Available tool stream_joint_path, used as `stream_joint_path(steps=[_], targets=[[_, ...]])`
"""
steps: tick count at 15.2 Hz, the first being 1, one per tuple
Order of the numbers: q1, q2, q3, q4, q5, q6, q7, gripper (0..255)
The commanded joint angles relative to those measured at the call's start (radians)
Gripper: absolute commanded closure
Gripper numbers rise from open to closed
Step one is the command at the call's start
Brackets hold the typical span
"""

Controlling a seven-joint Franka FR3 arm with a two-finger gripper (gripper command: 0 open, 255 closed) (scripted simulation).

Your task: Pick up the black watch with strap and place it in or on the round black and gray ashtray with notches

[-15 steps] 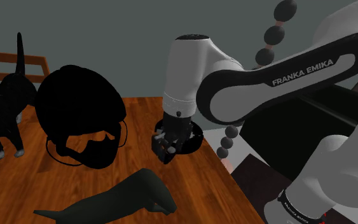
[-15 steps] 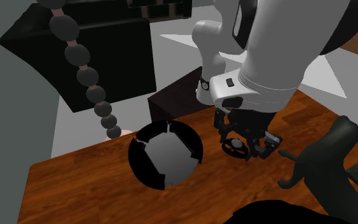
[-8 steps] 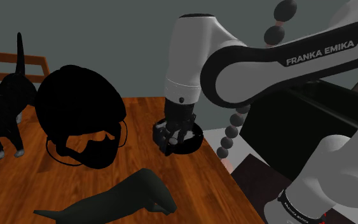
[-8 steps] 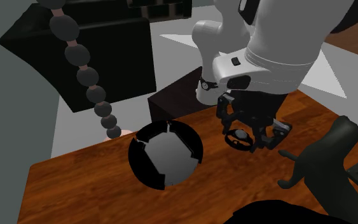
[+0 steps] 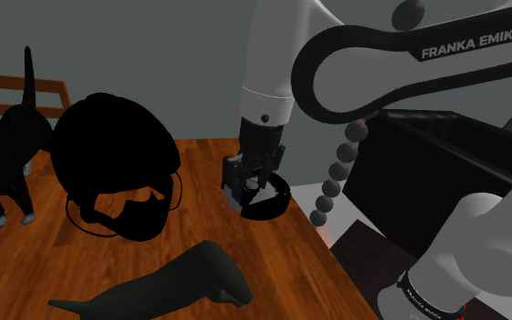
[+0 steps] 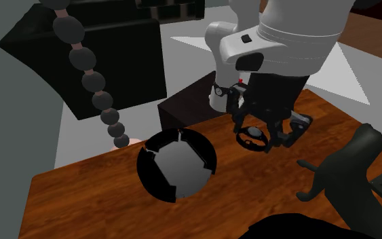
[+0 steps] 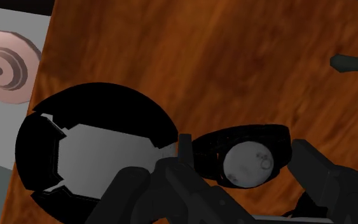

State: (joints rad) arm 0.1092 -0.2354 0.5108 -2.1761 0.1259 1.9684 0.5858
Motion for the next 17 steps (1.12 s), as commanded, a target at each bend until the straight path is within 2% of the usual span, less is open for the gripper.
stream_joint_path(steps=[1,12,17], targets=[[-0.018,-0.003,-0.03,0.002,-0.005,-0.008,-0.045,255],[-0.137,0.067,-0.189,0.073,-0.067,-0.025,-0.291,255],[-0.136,0.083,-0.185,0.022,-0.07,0.042,-0.288,255]])
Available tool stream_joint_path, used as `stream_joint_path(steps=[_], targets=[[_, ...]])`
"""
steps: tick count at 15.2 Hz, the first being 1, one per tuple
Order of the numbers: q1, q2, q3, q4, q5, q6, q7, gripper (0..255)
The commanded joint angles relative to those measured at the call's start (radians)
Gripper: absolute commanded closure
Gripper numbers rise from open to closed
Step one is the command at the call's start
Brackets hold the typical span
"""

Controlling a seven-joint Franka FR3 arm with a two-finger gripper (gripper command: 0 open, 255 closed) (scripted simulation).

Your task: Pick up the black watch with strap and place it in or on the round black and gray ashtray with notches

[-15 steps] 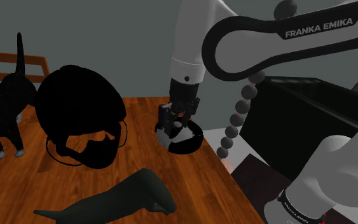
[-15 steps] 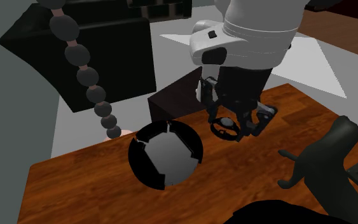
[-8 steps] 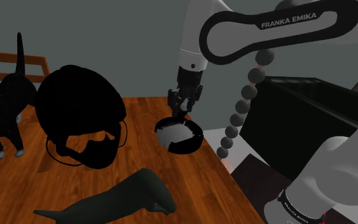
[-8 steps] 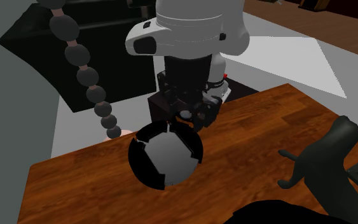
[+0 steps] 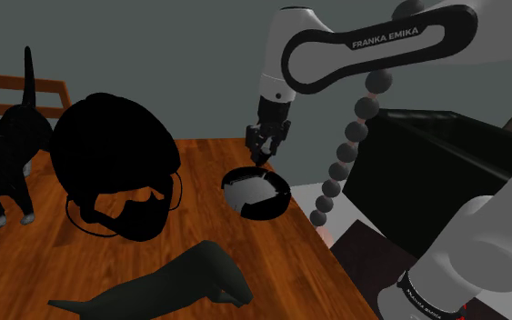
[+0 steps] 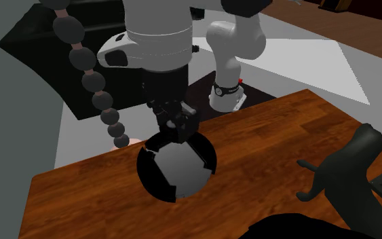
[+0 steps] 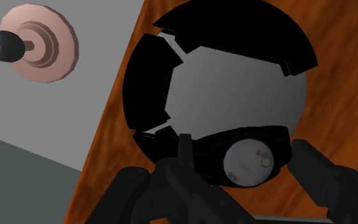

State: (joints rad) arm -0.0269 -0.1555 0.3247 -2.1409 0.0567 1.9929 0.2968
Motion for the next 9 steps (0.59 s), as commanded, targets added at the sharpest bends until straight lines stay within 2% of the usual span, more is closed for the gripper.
stream_joint_path(steps=[1,9], targets=[[0.001,0.007,0.002,-0.023,-0.002,0.031,0.002,255],[0.001,0.048,0.008,-0.093,-0.013,0.139,0.011,255]])
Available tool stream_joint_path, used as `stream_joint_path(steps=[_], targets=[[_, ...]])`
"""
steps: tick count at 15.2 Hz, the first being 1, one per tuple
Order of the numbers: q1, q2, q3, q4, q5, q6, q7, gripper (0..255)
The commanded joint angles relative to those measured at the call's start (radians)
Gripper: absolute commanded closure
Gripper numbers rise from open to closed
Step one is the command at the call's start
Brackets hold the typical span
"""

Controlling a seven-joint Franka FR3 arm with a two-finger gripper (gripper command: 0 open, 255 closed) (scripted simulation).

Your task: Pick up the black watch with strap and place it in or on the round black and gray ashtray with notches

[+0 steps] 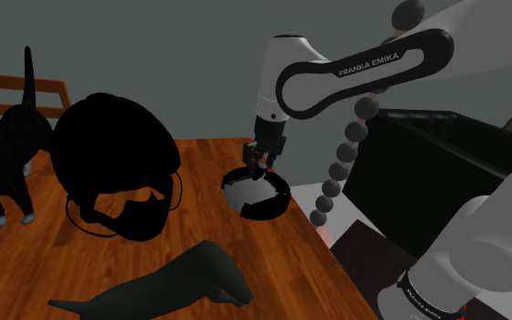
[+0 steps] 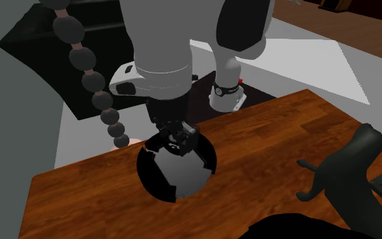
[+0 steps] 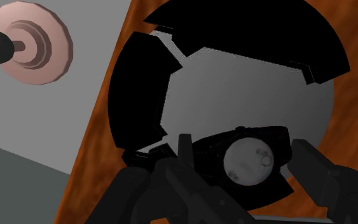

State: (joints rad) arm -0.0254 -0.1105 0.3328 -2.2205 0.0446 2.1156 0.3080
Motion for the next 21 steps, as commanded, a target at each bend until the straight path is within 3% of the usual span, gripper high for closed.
stream_joint_path(steps=[1,9,10,15,19,21], targets=[[0.0,0.009,0.001,-0.022,-0.003,0.031,0.001,255],[0.0,0.009,0.001,-0.022,-0.003,0.031,0.001,255],[0.0,0.009,0.001,-0.022,-0.003,0.031,0.001,0],[0.0,0.009,0.001,-0.022,-0.003,0.031,0.001,0],[-0.001,-0.039,-0.006,0.06,0.011,-0.098,-0.01,0],[-0.001,-0.04,-0.006,0.06,0.011,-0.098,-0.01,0]])
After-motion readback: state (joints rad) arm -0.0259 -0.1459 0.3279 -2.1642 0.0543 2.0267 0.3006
